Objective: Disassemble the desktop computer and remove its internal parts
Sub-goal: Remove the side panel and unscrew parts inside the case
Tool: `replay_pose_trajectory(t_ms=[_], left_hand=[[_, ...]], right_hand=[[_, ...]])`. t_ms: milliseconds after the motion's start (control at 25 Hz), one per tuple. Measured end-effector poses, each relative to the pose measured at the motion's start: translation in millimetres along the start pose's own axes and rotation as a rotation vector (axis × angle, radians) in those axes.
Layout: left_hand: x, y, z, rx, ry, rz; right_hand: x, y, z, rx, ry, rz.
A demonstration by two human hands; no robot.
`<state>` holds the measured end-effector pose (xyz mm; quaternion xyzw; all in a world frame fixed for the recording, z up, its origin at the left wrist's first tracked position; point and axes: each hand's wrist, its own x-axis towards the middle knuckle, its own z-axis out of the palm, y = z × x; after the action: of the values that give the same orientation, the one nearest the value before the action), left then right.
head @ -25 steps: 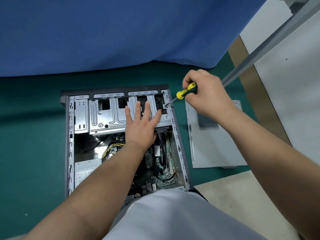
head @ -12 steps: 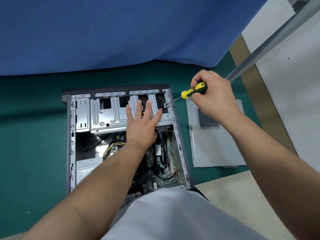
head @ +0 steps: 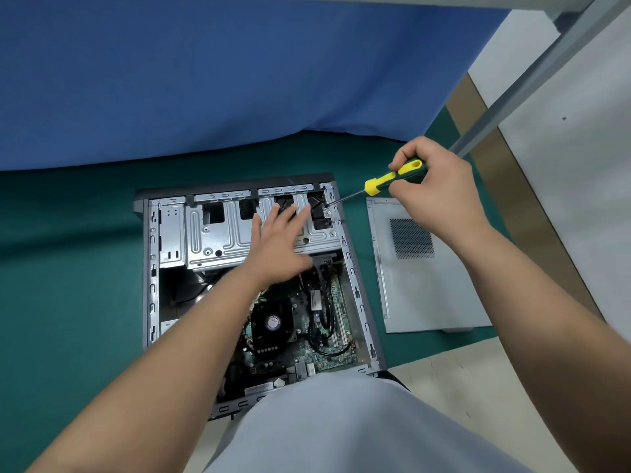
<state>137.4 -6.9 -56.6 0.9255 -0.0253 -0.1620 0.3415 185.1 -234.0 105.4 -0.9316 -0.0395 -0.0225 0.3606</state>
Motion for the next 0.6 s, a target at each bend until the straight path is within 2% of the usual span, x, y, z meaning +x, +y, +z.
replay_pose_trajectory(t_ms=[80,160,200,320,440,600], left_hand=[[-2.8,-3.6,-19.0,-0.565,0.136,-0.069],[-6.1,2.7,-26.4,-0.926,0.3,-0.189],[-6.1,8.9,-27.1,-1.124,0.298,-0.244],[-10.3,23.7,-19.6,-1.699,0.121,-0.353],[-15.7,26.9,-15.6,-1.901,0.042,-0.371],[-18.7,31.7,-12.6,-1.876,0.03,-0.42]], right_hand=[[-5.4,-1.5,-2.5,0.05,0.007,0.034],[-9.6,-3.5,-2.4,0.083,0.012,0.064],[-11.3,-4.1,-1.3,0.102,0.013,0.082],[-19.2,-5.1,2.6,0.17,0.009,0.125],[-24.4,-1.8,3.7,0.194,0.009,0.149],[-28.4,7.7,4.4,0.232,0.003,0.211]])
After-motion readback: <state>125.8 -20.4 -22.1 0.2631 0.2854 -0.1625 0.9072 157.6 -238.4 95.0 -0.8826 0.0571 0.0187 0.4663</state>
